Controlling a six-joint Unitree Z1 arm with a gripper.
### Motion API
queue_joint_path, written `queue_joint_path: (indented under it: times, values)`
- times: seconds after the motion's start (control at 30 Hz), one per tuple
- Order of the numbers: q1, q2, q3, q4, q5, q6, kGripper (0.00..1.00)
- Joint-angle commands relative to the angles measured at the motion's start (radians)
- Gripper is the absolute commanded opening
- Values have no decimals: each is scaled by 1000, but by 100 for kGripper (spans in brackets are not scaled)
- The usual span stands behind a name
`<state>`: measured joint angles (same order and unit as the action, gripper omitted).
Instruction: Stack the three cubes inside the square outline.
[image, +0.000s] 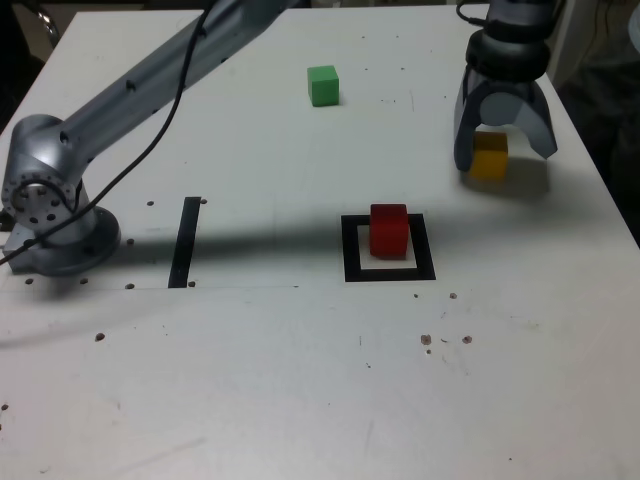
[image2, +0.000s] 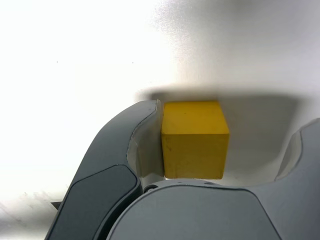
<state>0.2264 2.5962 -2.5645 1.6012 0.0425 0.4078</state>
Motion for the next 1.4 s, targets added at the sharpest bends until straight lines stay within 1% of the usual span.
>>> queue_joint_path:
  times: [0.0,0.1,0.17,0.3,0.4,0.7,0.9,1.0,1.07,1.17,1.37]
  values:
    - [1,9,3,17,-2,-2,85]
    - [1,10,14,23,4,-3,78]
    - [1,9,18,27,12,-3,71]
    - [-1,3,12,32,29,1,48]
    - [-3,-1,7,31,33,6,37]
    - [-4,1,3,30,38,19,28]
    - [-12,-3,-7,29,44,40,17]
    - [-19,-25,-6,32,44,49,12]
    - [-24,-55,10,34,43,50,12]
    - [-39,-127,65,34,41,44,11]
    - [-104,-310,262,33,60,-13,12]
